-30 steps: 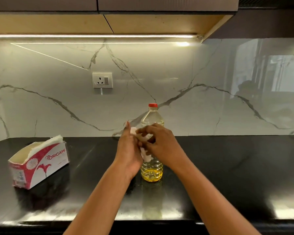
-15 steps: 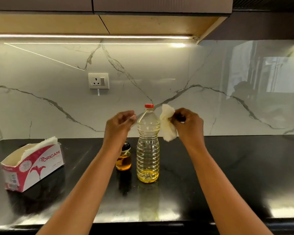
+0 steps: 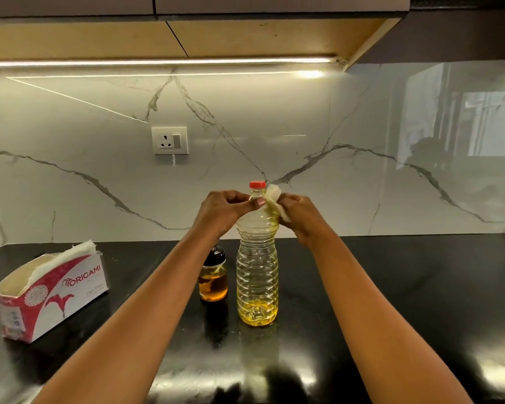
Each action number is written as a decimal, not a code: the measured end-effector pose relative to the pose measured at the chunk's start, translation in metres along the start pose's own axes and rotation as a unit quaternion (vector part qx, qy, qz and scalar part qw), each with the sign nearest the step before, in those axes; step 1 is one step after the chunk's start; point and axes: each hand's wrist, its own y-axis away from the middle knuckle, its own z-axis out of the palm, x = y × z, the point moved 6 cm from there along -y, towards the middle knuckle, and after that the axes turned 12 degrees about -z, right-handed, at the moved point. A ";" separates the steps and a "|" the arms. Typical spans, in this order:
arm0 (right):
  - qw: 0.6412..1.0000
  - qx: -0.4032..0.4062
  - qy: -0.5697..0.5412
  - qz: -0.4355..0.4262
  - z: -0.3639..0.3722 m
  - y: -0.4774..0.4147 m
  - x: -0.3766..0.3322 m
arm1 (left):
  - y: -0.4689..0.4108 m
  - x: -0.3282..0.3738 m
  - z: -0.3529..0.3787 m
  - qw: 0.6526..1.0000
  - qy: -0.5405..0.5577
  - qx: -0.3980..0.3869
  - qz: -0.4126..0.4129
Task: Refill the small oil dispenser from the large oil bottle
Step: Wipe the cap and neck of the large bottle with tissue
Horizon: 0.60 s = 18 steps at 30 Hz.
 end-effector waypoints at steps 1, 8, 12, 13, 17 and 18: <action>0.999 -0.014 -0.032 0.000 0.006 -0.003 -0.002 | -0.001 0.000 0.000 1.000 -0.002 -0.005 0.002; 0.984 -0.082 -0.121 0.099 0.023 0.007 0.019 | -0.006 -0.003 -0.003 0.999 -0.040 0.010 0.012; 0.998 -0.012 -0.048 0.037 0.003 0.034 0.028 | -0.004 -0.002 0.000 0.999 -0.043 0.012 0.022; 1.000 0.005 -0.017 0.014 0.001 0.045 0.032 | -0.003 -0.002 0.001 0.999 -0.036 0.009 0.022; 0.985 -0.030 0.145 -0.085 0.022 0.085 0.043 | 0.000 -0.005 0.002 1.000 -0.012 -0.010 0.003; 0.978 -0.032 0.180 -0.102 0.027 0.088 0.048 | 0.000 -0.007 0.003 1.000 -0.006 -0.015 -0.006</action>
